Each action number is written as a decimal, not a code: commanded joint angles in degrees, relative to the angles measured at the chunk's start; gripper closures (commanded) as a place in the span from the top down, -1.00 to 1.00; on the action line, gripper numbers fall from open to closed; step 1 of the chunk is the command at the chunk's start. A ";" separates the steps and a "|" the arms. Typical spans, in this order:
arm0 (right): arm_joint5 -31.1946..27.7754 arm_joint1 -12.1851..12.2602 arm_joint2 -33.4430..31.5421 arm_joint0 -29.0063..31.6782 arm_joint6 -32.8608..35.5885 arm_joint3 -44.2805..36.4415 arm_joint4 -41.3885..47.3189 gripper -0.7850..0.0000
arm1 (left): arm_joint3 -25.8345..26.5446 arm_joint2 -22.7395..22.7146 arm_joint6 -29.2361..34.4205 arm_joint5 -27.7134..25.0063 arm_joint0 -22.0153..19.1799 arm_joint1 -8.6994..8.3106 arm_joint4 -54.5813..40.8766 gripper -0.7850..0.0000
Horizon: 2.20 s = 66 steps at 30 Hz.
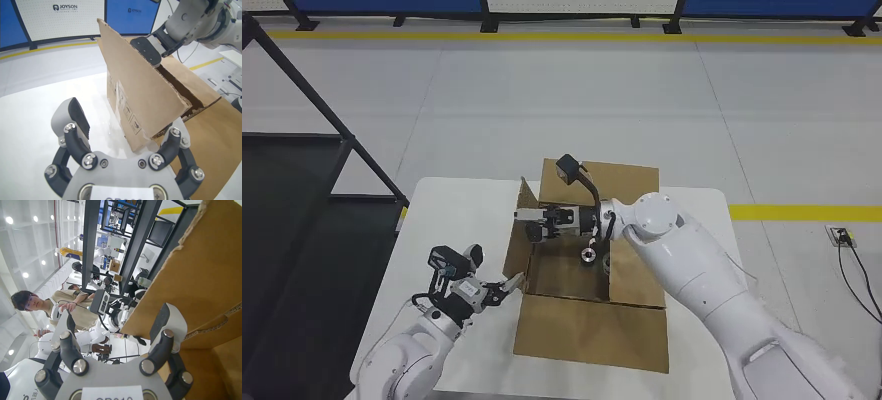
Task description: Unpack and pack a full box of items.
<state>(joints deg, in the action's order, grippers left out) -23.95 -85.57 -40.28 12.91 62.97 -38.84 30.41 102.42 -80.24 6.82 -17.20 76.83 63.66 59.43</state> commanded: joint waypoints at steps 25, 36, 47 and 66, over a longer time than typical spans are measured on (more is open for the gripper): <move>-0.08 -4.37 1.42 -2.25 0.59 9.11 -3.55 1.00 | 0.60 -8.25 0.18 -2.45 7.83 -0.57 -6.04 1.00; -3.64 -7.41 1.89 -0.99 1.62 9.59 -0.69 1.00 | -1.01 -9.35 -1.40 -2.02 8.88 -0.46 -7.07 1.00; -3.37 -12.39 7.26 -1.27 -14.12 13.22 -11.03 1.00 | 0.71 -17.51 -8.07 1.38 13.64 -0.45 -10.85 1.00; -4.49 -16.20 7.94 -2.72 -17.30 20.06 -17.17 1.00 | -0.05 -20.45 -8.00 1.04 14.48 -0.20 -12.02 1.00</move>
<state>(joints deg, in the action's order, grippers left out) -28.41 -101.65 -32.24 10.23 45.72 -19.00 13.39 102.43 -100.67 -1.29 -16.10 91.32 63.45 47.34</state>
